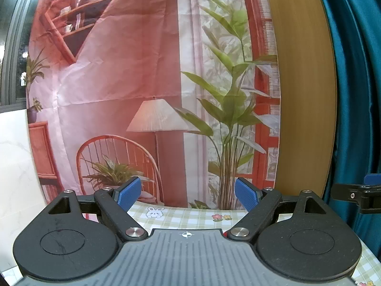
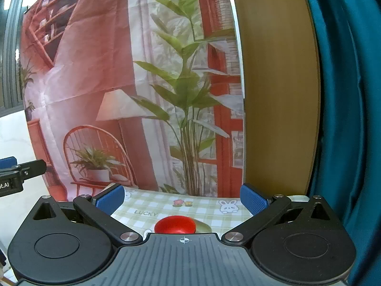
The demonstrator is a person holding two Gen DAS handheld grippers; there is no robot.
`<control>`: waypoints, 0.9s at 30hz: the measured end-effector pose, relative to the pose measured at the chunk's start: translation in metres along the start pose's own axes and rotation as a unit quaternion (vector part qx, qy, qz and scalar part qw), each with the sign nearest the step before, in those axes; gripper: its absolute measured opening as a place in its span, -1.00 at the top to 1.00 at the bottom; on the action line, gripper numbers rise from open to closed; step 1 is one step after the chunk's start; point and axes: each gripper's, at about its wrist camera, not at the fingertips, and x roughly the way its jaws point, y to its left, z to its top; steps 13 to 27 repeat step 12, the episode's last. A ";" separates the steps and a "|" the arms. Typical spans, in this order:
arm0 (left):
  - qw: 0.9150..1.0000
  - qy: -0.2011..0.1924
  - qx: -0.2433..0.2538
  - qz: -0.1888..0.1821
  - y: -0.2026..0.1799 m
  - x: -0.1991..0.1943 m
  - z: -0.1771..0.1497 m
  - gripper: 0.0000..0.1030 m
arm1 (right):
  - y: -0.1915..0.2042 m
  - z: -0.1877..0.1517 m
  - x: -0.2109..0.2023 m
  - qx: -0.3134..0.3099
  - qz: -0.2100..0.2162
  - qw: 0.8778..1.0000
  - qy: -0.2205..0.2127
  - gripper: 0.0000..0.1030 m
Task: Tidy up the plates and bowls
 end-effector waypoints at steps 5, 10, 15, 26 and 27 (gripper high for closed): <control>1.000 0.001 0.000 0.001 0.001 0.001 0.000 -0.70 | 0.000 -0.001 -0.001 0.000 0.000 1.000 0.000 -0.99; 1.000 0.000 0.001 0.001 0.001 0.000 0.000 -0.70 | 0.000 -0.001 0.000 0.000 0.000 1.000 0.000 -0.99; 1.000 -0.001 0.001 0.001 0.000 0.000 0.000 -0.70 | -0.001 -0.001 -0.001 0.000 0.000 1.000 0.000 -0.99; 1.000 -0.001 0.001 0.001 0.000 0.000 0.000 -0.70 | -0.001 -0.001 -0.001 0.000 0.000 1.000 0.000 -0.99; 1.000 -0.001 0.001 0.001 0.000 0.000 0.000 -0.70 | -0.001 -0.001 -0.001 0.000 0.000 1.000 0.000 -0.99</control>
